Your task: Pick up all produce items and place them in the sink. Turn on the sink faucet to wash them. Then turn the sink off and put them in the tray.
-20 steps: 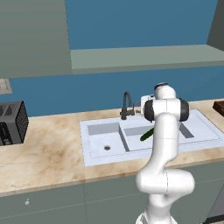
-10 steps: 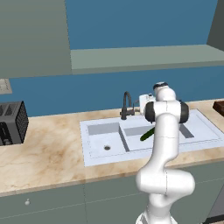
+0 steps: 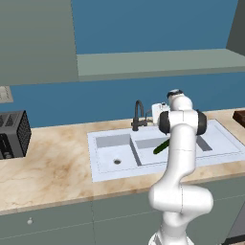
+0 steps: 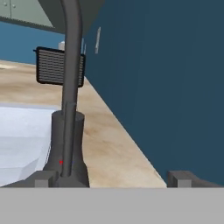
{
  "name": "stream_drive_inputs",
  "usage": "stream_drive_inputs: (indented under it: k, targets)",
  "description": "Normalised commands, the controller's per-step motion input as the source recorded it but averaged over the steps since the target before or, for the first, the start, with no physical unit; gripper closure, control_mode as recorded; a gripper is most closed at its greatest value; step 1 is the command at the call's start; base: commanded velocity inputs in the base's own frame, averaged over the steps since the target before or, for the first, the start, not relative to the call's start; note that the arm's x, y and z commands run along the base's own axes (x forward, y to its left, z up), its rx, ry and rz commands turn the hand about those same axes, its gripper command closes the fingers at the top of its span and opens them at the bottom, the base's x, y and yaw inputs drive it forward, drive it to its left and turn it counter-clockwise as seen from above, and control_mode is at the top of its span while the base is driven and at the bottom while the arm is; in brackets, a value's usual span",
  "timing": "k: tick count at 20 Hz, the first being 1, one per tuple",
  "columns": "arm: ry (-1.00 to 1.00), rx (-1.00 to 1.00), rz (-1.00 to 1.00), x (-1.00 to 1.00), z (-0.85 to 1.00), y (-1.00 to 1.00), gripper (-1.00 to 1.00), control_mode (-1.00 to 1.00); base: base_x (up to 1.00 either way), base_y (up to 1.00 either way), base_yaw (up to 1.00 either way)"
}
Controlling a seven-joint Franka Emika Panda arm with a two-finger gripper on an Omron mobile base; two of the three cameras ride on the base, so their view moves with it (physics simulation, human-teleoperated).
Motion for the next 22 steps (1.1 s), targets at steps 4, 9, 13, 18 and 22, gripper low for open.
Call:
stream_drive_inputs:
  k: [4,9,13,18,22]
  targets:
    - [0.00,0.00,0.00,0.00,0.00,0.16,-1.00,-1.00,0.00,0.00,0.00]
    - [0.00,0.00,0.00,-0.03,0.00,0.02,-1.00,-1.00,0.00,0.00,0.00]
    - [0.00,0.00,0.00,-0.09,0.00,0.00,-1.00,-1.00,0.00,0.00,0.00]
    - [0.00,0.00,0.01,-0.10,0.00,-0.04,-1.00,-1.00,0.00,0.00,0.00]
    - [0.00,0.00,0.01,-0.09,0.00,-0.04,-1.00,-1.00,0.00,0.00,0.00]
